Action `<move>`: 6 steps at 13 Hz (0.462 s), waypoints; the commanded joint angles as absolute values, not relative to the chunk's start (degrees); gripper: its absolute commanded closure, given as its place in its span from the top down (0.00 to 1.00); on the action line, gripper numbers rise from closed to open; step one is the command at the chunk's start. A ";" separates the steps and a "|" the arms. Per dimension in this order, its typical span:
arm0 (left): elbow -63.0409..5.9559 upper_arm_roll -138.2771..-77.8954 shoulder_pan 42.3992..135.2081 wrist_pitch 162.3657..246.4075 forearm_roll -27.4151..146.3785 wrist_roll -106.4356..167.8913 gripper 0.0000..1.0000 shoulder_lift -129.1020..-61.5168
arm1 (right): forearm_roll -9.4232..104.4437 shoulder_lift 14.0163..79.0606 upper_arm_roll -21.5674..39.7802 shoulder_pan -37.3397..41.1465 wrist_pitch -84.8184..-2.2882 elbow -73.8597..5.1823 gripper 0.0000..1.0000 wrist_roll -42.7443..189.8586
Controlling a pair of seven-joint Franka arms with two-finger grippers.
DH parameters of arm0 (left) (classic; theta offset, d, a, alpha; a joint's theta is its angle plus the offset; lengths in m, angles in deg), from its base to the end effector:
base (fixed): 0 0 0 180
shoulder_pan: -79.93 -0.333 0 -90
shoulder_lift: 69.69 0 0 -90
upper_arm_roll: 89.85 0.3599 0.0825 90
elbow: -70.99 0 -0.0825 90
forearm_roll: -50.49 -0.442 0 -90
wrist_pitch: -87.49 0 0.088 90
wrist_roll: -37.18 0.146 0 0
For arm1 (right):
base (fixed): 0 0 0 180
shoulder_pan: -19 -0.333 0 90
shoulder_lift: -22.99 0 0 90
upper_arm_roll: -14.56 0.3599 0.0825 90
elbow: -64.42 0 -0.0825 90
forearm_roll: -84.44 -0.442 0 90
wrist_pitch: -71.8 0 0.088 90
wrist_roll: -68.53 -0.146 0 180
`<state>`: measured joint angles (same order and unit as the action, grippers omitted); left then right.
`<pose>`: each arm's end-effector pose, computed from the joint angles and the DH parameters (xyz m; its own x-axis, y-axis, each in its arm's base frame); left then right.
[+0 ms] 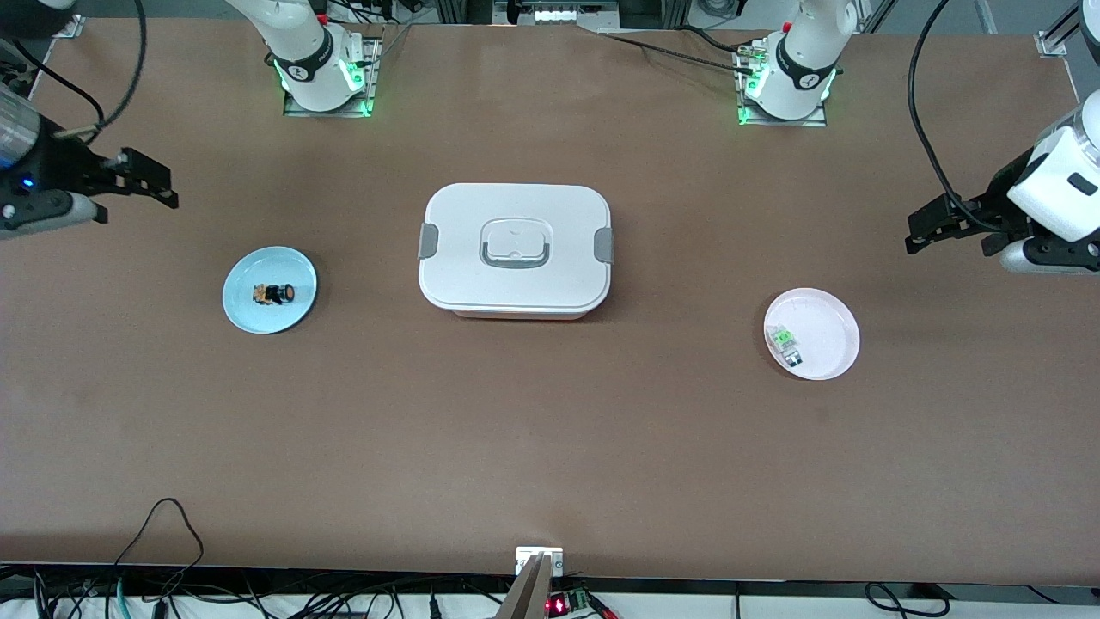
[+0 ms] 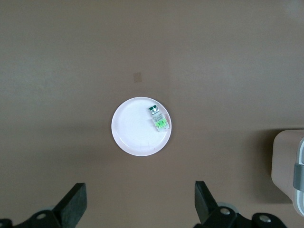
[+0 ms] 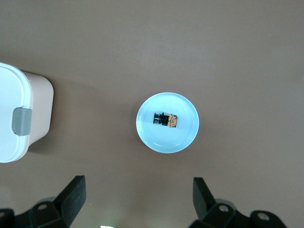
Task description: Transfer orange switch to right arm and place
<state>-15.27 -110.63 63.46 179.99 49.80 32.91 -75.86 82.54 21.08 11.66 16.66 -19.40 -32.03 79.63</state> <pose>0.6512 -0.0357 0.6040 1.0000 0.0010 0.0062 0.0008 -0.9996 0.0266 0.5970 -0.0015 0.5919 0.9820 0.1823 -0.0505 0.1800 -0.9826 -0.0453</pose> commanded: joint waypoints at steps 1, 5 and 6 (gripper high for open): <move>-12.06 -110.85 63.06 178.90 47.68 32.70 1.00 -78.21 | 83.47 20.45 11.65 16.63 -16.52 -29.27 1.00 68.06; -12.24 -105.43 67.77 178.98 47.68 32.26 1.00 -79.27 | 83.39 19.47 12.62 16.63 -16.35 -28.66 1.00 59.99; -12.41 -100.88 71.72 178.98 47.68 32.26 1.00 -79.27 | 83.48 19.91 12.54 16.63 -16.00 -27.26 1.00 60.00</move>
<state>-14.34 -106.95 65.56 179.99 49.49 32.89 -78.12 82.57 19.88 12.25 16.62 -17.44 -29.49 61.57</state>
